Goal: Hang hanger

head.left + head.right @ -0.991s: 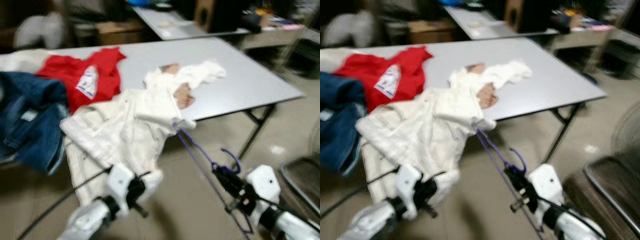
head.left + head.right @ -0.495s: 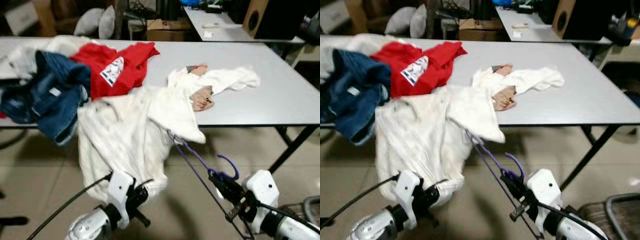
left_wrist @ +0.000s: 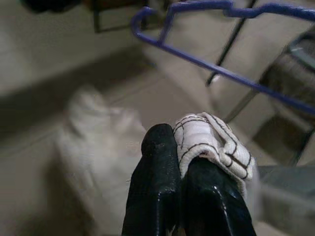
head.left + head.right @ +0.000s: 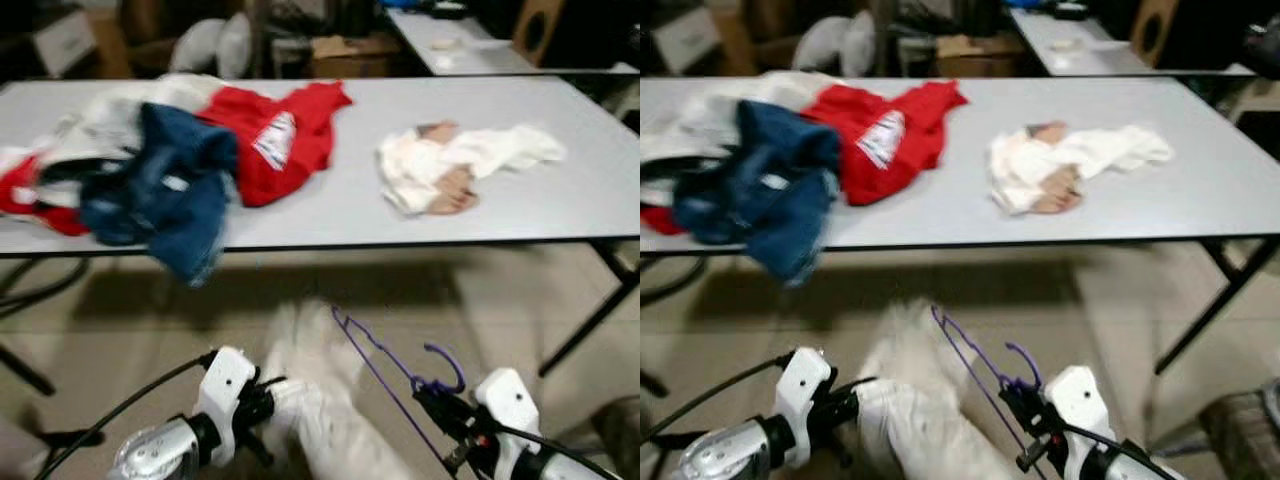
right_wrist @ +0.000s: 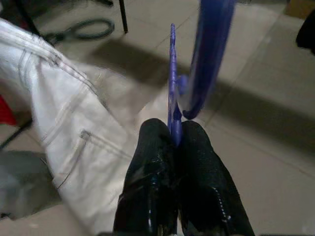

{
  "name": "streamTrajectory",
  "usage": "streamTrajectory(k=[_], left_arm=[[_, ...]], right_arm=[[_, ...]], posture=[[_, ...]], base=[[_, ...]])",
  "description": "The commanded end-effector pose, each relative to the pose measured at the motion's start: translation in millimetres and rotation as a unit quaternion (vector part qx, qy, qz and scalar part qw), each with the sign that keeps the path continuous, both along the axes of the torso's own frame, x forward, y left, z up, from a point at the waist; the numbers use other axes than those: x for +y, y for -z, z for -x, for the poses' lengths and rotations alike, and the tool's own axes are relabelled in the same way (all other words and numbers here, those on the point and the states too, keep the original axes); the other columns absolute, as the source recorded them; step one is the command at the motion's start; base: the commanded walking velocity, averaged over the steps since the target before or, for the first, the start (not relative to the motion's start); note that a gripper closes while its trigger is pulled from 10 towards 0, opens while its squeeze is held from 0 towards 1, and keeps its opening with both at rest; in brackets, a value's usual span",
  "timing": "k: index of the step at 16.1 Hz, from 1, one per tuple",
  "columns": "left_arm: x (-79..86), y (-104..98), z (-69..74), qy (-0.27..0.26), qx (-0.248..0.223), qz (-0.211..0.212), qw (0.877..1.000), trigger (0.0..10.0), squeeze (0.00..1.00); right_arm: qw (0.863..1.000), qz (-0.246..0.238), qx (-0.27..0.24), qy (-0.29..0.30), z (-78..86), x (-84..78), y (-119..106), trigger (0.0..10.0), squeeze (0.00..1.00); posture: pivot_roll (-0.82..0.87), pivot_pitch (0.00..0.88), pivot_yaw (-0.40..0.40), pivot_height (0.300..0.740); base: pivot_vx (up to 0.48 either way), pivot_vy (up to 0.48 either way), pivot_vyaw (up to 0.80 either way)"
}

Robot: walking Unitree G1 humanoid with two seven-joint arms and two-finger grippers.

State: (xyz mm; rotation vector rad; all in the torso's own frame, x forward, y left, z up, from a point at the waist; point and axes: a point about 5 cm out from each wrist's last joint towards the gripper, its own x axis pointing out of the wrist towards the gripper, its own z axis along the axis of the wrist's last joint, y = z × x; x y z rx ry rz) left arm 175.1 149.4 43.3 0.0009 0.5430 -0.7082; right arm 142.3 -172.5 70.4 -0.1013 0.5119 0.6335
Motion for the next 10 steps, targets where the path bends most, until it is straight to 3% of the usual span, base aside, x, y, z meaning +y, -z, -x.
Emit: streamTrajectory(k=[1,2,6,9,10], left_arm=[[3.5,3.5,-9.8,-0.022,-0.014,-0.013,1.000,10.0,0.00],[9.0,15.0,-16.7,-0.044,0.000,-0.042,0.998,10.0,0.00],[28.6,41.4,-37.8,-0.097,0.029,-0.056,0.993,10.0,0.00],[24.7,66.5,-40.8,-0.090,0.052,-0.080,0.991,10.0,0.00],[23.2,66.9,-43.5,-0.091,0.052,-0.079,0.991,10.0,0.00]], right_arm=[[1.000,0.021,0.021,0.010,-1.7,-2.7,12.5,10.0,0.00],[0.999,0.027,0.026,0.027,-7.5,-3.1,23.8,10.0,0.00],[0.991,0.017,0.053,0.118,-37.9,-2.9,67.5,10.0,0.00],[0.973,0.013,0.071,0.220,-56.5,-21.3,92.2,10.0,0.00],[0.971,0.019,0.070,0.228,-58.2,-23.6,93.9,10.0,0.00]], posture=[[-0.01,0.000,0.010,0.740],[0.00,0.000,0.003,0.740],[-0.01,0.000,0.023,0.740],[-0.04,0.000,0.023,0.740],[-0.04,0.000,0.023,0.740]], base=[[0.000,0.000,0.00],[0.000,0.000,0.00],[0.000,0.000,0.00],[0.000,0.000,0.00],[0.000,0.000,0.00]])
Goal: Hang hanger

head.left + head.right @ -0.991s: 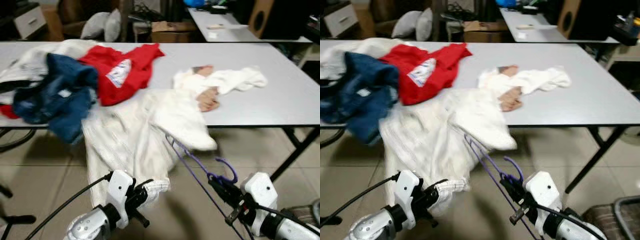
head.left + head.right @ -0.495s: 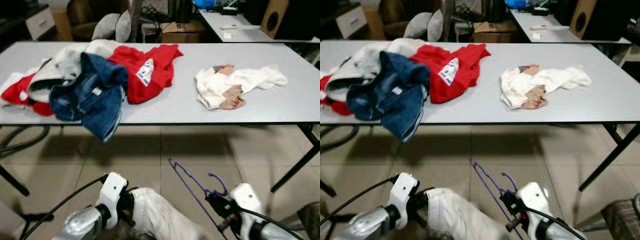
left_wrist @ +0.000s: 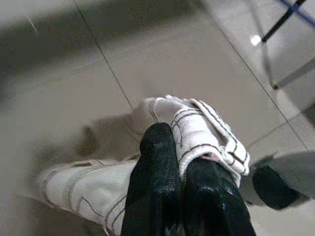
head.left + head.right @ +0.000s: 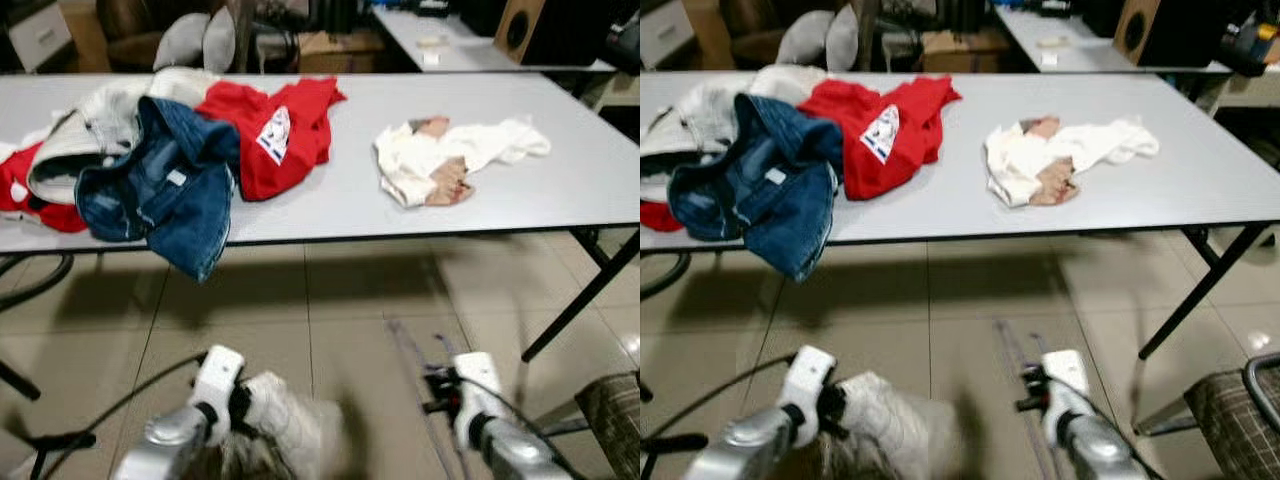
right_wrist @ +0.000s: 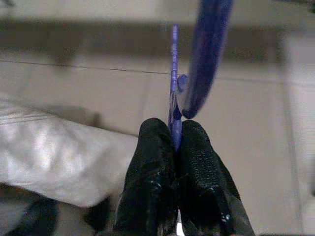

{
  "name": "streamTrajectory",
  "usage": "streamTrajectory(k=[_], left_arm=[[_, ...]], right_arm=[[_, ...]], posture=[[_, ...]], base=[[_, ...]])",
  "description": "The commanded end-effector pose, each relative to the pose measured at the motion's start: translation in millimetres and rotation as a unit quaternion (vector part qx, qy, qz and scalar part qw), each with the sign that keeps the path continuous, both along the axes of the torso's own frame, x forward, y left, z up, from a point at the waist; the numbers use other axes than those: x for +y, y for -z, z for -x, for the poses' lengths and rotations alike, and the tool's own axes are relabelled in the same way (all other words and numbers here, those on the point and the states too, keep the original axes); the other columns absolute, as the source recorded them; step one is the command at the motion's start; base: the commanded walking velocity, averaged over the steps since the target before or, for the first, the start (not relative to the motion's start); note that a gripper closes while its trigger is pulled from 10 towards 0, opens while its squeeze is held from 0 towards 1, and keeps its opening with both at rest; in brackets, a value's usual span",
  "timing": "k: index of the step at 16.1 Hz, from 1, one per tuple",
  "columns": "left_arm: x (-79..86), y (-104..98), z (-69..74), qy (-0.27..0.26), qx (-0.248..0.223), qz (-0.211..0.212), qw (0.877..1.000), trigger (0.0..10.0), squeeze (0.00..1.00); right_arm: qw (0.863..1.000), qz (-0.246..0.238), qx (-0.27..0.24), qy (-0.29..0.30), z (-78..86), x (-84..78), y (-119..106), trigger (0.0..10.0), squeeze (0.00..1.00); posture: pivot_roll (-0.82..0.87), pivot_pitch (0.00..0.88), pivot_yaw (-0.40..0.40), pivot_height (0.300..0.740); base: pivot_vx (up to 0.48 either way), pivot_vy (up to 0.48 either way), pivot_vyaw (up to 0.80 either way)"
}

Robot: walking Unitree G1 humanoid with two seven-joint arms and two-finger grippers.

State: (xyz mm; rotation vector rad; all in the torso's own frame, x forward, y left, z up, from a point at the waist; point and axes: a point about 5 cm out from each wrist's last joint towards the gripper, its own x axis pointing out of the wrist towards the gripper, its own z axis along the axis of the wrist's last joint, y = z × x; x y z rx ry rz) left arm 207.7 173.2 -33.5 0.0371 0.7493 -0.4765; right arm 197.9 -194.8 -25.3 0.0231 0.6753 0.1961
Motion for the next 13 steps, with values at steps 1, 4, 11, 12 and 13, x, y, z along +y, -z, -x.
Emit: streamTrajectory(k=[1,4,11,12,13], left_arm=[[-1.7,-10.8,-16.1,0.001,-0.039,0.002,0.999,10.0,0.00],[-8.4,-12.4,-26.5,-0.007,-0.061,0.026,0.998,10.0,0.00],[-9.4,-10.5,-25.2,-0.031,-0.089,0.033,0.995,10.0,0.00],[-9.2,-10.2,-26.9,-0.028,-0.087,0.029,0.995,10.0,0.00],[-10.2,-11.7,-30.8,-0.029,-0.087,0.032,0.995,10.0,0.00]], right_arm=[[1.000,-0.004,-0.014,0.014,-5.3,-1.6,-1.4,10.0,0.00],[0.998,-0.016,-0.051,-0.028,-7.5,6.5,-4.2,10.0,0.00],[0.996,-0.015,-0.079,-0.024,-1.1,2.4,-9.7,10.0,0.00],[0.996,-0.013,-0.080,-0.023,-1.8,2.9,-10.1,10.0,0.00],[0.997,-0.004,-0.077,-0.025,-2.2,3.0,-9.0,10.0,0.00]], posture=[[-0.05,0.000,0.032,0.740],[-0.08,0.000,0.052,0.740],[-0.06,0.000,0.035,0.740],[-0.06,0.000,0.034,0.740],[-0.07,0.000,0.036,0.740]], base=[[0.000,-0.382,0.00],[0.000,-0.480,0.19],[0.000,-0.137,0.23],[0.000,0.000,0.00],[0.000,0.000,0.00]])
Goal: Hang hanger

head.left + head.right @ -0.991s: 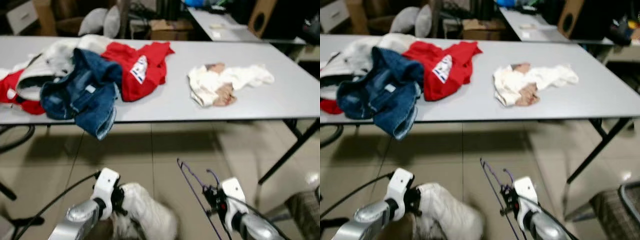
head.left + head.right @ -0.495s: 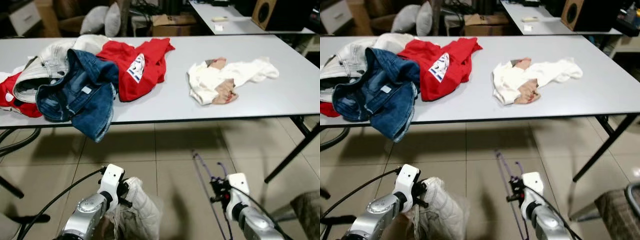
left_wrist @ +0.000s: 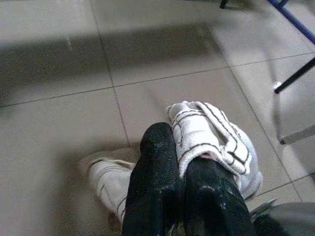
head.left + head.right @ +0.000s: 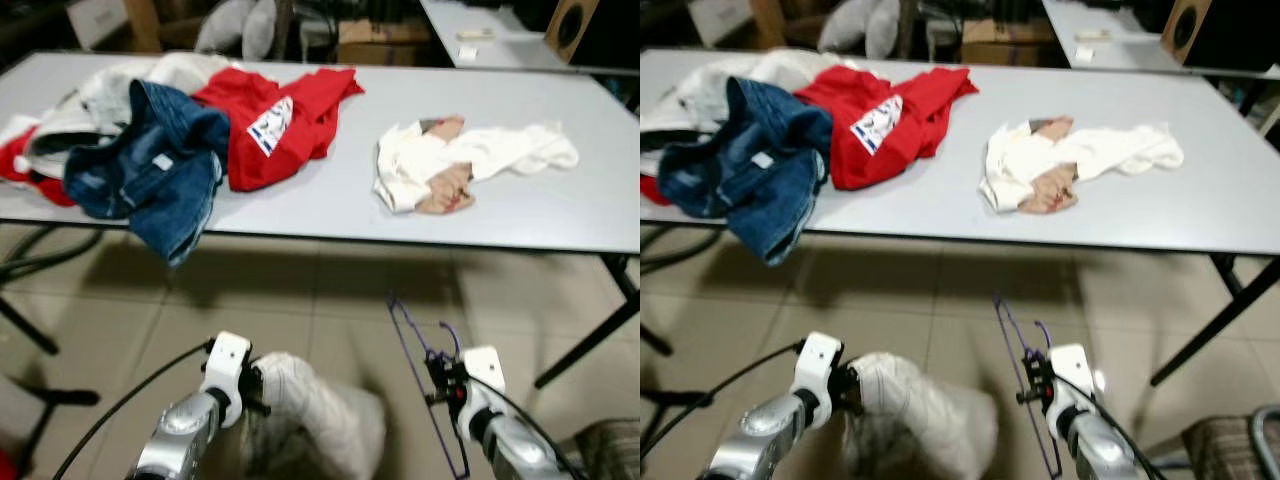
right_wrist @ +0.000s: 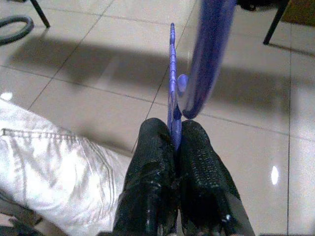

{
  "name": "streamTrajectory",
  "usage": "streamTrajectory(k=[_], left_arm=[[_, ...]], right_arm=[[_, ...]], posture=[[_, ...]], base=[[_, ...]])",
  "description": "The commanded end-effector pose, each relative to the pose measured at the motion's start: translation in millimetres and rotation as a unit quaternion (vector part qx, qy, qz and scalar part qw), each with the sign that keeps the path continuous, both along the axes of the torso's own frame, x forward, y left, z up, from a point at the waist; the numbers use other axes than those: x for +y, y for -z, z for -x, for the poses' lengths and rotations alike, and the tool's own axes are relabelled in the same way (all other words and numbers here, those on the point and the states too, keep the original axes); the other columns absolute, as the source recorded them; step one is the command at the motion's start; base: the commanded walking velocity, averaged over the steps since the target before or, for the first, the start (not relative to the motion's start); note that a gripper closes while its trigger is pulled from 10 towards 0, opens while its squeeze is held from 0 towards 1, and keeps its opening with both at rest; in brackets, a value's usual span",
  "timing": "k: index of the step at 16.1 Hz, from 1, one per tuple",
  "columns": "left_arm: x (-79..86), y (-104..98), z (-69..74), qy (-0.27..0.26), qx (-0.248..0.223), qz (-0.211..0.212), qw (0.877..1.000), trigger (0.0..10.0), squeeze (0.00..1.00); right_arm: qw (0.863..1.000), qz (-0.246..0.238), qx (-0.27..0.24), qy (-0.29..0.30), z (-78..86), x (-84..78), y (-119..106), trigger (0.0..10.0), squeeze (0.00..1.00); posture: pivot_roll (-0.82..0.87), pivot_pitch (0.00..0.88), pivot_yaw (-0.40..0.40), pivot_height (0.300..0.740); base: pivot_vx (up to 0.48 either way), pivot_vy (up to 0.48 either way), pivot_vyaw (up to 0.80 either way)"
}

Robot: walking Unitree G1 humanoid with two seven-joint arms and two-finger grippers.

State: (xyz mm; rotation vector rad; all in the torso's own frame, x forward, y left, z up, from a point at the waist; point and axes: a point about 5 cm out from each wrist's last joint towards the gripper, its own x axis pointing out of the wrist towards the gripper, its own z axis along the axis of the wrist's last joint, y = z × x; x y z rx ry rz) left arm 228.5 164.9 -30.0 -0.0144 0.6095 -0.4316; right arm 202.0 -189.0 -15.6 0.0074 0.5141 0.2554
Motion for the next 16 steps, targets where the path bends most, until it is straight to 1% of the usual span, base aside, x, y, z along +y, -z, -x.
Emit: streamTrajectory(k=[1,5,8,10,11,12,16], left_arm=[[-2.4,-8.7,-11.0,0.003,-0.025,0.001,1.000,10.0,0.00],[-6.2,-8.3,-12.2,0.014,-0.026,0.006,1.000,10.0,0.00],[-8.7,-10.0,-15.6,0.025,-0.030,0.003,0.999,10.0,0.00],[-9.9,-12.0,-20.4,0.027,-0.034,-0.002,0.999,10.0,0.00],[-12.9,-17.6,-24.9,0.031,-0.051,0.010,0.998,10.0,0.00],[-15.0,-20.4,-27.0,0.034,-0.056,0.020,0.998,10.0,0.00],[-22.3,-26.8,-34.7,0.050,-0.070,0.031,0.996,10.0,0.00]], right_arm=[[1.000,0.004,0.004,0.005,2.0,-2.7,1.2,10.0,0.00],[1.000,0.008,0.005,0.014,-0.6,-4.7,4.5,10.0,0.00],[1.000,0.010,0.008,0.019,-3.4,-7.4,7.6,10.0,0.00],[1.000,0.010,0.007,0.021,-4.9,-8.0,8.6,10.0,0.00],[1.000,0.009,0.006,0.026,-6.0,-9.4,8.4,10.0,0.00],[0.999,0.010,0.005,0.030,-6.7,-10.7,8.1,10.0,0.00],[0.999,0.008,0.000,0.046,-9.3,-14.1,7.1,10.0,0.00]], posture=[[-0.07,0.000,0.037,0.740],[-0.08,0.000,0.041,0.740],[-0.08,0.000,0.042,0.740],[-0.09,0.000,0.046,0.740],[-0.09,0.000,0.049,0.740],[-0.09,0.000,0.050,0.740],[-0.10,0.000,0.061,0.740]], base=[[-0.270,0.000,0.00],[-0.307,0.000,0.00],[-0.330,0.000,0.00],[0.000,0.000,0.00],[0.000,0.000,0.00],[0.000,0.000,0.00],[0.000,0.000,0.00]])
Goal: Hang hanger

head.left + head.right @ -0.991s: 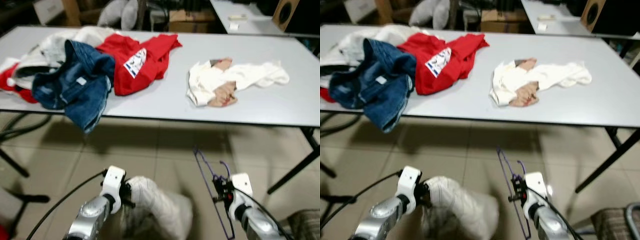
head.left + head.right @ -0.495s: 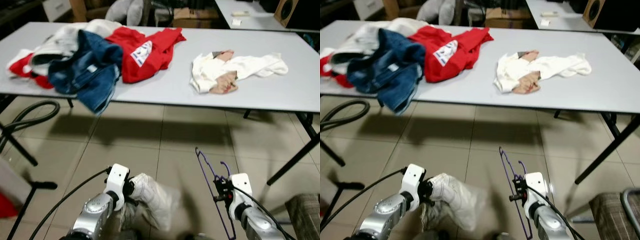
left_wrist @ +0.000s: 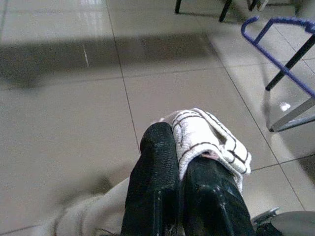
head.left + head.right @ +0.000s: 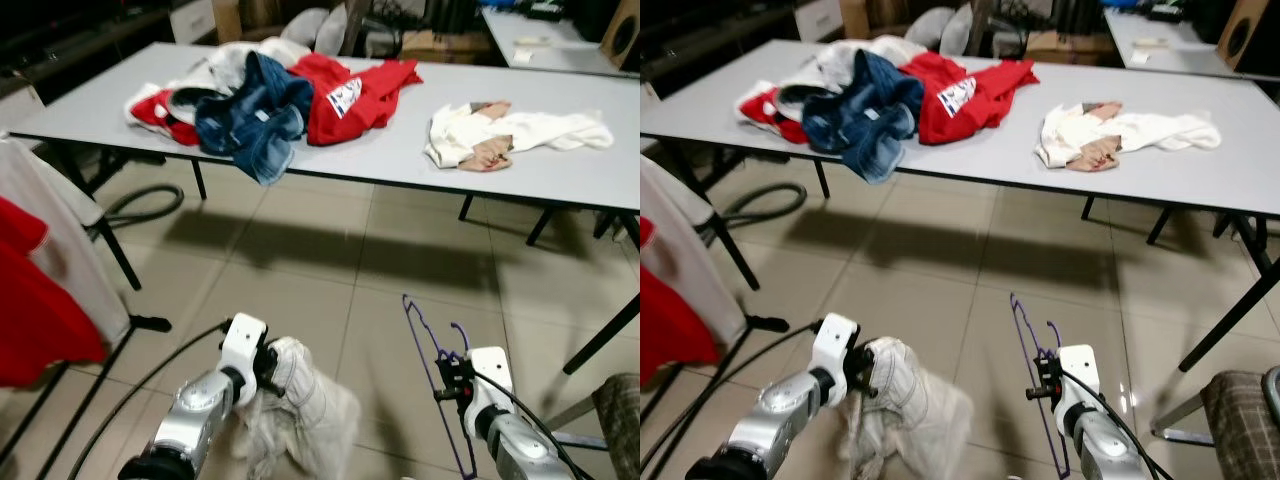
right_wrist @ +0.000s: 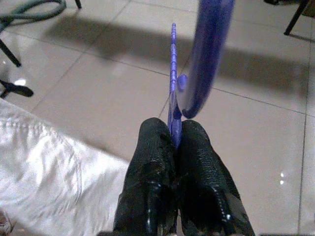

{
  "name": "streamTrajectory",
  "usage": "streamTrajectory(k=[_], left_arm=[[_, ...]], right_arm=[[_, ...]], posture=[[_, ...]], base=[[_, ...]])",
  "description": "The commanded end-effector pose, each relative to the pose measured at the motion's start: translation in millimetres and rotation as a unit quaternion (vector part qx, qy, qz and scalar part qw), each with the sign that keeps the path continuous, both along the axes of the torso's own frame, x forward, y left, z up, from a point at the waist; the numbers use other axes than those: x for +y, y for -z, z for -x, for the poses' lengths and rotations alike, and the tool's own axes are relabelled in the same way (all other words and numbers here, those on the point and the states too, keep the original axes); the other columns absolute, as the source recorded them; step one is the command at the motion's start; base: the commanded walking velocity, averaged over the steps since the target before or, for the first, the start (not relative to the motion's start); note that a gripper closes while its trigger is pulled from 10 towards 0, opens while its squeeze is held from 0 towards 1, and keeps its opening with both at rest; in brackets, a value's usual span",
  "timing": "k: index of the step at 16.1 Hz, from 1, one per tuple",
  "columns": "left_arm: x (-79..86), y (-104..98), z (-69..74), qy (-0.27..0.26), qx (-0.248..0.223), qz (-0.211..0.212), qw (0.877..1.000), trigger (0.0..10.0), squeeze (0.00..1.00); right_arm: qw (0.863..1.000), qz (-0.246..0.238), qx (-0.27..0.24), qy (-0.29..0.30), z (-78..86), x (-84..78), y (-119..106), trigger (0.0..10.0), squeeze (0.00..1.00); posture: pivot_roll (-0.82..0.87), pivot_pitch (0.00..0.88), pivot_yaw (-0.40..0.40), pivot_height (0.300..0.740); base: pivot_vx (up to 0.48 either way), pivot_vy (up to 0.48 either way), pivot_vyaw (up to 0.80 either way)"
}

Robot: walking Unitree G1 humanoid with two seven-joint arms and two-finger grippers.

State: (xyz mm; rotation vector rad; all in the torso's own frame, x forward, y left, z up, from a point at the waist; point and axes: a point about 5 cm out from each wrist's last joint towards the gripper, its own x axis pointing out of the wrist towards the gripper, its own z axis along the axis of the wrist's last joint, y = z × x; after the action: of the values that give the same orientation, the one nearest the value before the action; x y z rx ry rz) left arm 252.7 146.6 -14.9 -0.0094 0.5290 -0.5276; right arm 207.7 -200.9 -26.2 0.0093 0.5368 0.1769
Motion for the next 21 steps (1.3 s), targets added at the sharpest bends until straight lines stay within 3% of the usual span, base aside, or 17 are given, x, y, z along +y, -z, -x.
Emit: streamTrajectory(k=[1,5,8,12,13,14,17,19,21], left_arm=[[-5.4,-12.5,-11.3,0.009,-0.034,0.013,0.999,10.0,0.00],[-7.0,-14.0,-14.8,0.014,-0.038,0.005,0.999,10.0,0.00],[-11.8,-16.3,-18.9,0.025,-0.051,-0.008,0.998,10.0,0.00],[-18.8,-24.9,-30.6,0.030,-0.067,-0.014,0.997,10.0,0.00],[-19.5,-27.5,-35.1,0.032,-0.065,-0.020,0.997,5.8,0.00],[-23.6,-32.5,-40.3,0.046,-0.063,-0.019,0.997,0.0,0.00],[-33.8,-59.9,-69.2,0.036,-0.081,-0.033,0.995,0.0,0.00],[-29.5,-89.7,-98.7,-0.026,-0.108,-0.051,0.992,0.0,0.00],[-25.9,-113.7,-115.3,-0.064,-0.119,-0.035,0.990,0.0,0.00]], right_arm=[[1.000,-0.002,-0.012,0.010,-2.2,-1.6,-4.2,10.0,0.00],[1.000,-0.008,-0.022,0.020,4.8,2.1,-10.6,10.0,0.00],[0.999,-0.005,-0.035,0.027,5.5,4.1,-17.6,10.0,0.00],[0.998,0.002,-0.059,0.027,1.1,-1.0,-31.6,10.0,0.00],[0.998,0.009,-0.066,0.018,0.2,-2.2,-36.8,10.0,0.00],[0.997,0.012,-0.078,-0.001,0.7,-1.2,-43.8,10.0,0.00],[0.992,0.029,-0.095,-0.073,6.5,1.4,-63.2,10.0,0.00],[0.984,0.023,-0.108,-0.140,17.0,1.3,-82.7,10.0,0.00],[0.973,0.022,-0.119,-0.194,25.0,3.7,-99.3,10.0,0.00]], posture=[[-0.11,0.000,0.063,0.740],[-0.12,0.000,0.070,0.740],[-0.13,0.000,0.079,0.740],[-0.13,0.000,0.086,0.740],[-0.13,0.000,0.085,0.740],[-0.13,0.000,0.085,0.740],[-0.14,0.000,0.098,0.740],[-0.16,0.000,0.131,0.740],[-0.17,0.000,0.152,0.740]], base=[[0.000,0.480,0.00],[0.000,0.433,-0.80],[0.000,-0.480,-0.27],[0.000,0.000,0.00],[0.000,0.000,0.00],[0.000,0.000,0.00],[0.000,0.000,0.00],[0.000,0.000,0.00],[0.000,0.000,0.00]])
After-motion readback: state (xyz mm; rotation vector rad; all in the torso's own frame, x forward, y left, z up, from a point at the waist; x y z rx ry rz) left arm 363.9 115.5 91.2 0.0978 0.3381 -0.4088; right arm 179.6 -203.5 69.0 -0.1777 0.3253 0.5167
